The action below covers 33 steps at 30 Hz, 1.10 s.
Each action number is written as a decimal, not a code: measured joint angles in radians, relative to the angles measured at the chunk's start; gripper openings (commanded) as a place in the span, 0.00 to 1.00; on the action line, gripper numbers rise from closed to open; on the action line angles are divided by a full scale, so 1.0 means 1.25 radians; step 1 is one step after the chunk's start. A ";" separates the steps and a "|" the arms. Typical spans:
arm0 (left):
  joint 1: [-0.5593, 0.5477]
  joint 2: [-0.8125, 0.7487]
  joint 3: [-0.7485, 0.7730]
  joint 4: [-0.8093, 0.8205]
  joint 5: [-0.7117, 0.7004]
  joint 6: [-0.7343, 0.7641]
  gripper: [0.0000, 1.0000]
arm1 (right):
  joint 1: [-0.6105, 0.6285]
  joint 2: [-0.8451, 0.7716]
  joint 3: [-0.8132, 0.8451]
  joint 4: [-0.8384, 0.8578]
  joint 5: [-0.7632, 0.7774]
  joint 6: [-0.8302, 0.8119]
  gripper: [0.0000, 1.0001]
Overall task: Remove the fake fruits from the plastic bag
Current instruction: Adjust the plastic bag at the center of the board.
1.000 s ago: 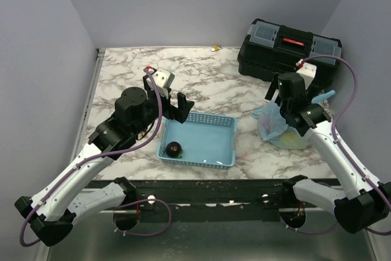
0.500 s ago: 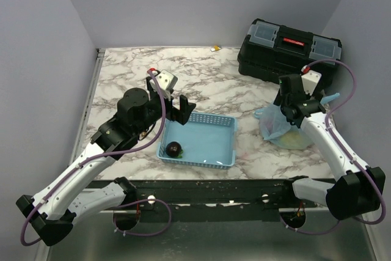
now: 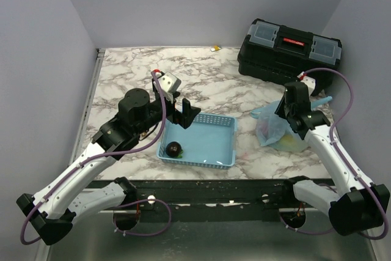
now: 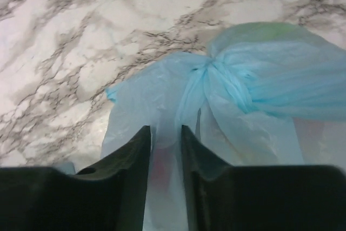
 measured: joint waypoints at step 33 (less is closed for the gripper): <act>-0.015 0.060 0.000 0.004 0.064 -0.036 0.99 | 0.000 -0.342 -0.316 -0.011 -0.590 0.242 0.11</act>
